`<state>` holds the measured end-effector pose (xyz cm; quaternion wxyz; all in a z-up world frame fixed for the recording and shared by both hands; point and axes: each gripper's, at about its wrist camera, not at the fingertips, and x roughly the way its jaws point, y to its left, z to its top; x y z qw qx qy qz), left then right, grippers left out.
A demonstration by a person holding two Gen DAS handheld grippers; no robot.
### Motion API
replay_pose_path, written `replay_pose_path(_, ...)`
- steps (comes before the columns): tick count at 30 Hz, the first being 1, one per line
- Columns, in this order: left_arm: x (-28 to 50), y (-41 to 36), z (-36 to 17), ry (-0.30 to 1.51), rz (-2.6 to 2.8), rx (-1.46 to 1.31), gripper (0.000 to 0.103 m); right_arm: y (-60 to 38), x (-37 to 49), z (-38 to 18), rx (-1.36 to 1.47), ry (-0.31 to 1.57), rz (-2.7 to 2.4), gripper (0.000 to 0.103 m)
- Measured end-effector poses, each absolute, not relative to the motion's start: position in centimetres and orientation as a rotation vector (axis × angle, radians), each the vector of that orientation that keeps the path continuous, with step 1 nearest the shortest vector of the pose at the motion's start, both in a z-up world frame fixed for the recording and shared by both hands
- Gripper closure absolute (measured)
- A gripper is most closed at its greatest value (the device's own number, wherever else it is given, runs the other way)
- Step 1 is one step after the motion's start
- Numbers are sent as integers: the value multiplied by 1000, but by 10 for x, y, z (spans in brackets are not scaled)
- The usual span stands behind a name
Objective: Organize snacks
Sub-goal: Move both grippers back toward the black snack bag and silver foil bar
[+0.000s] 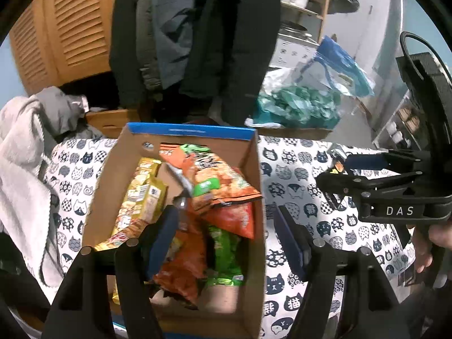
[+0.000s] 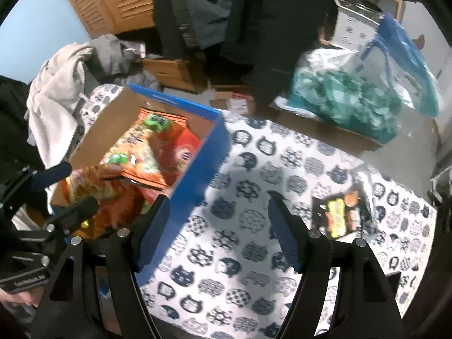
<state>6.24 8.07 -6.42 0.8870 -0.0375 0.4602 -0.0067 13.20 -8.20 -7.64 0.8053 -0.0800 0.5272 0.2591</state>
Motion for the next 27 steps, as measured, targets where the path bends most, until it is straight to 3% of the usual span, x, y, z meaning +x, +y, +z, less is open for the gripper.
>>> replay_pose_path(13, 74, 35, -67, 987, -62, -26, 31, -148, 128, -79, -148, 1131, 492, 30)
replay_pose_path(16, 78, 21, -70, 997, -65, 3, 24, -166, 130, -81, -138, 1130, 467, 30)
replay_pose_path(27, 95, -26, -82, 1039, -129, 45, 20, -227, 144, -92, -125, 1114, 364, 30)
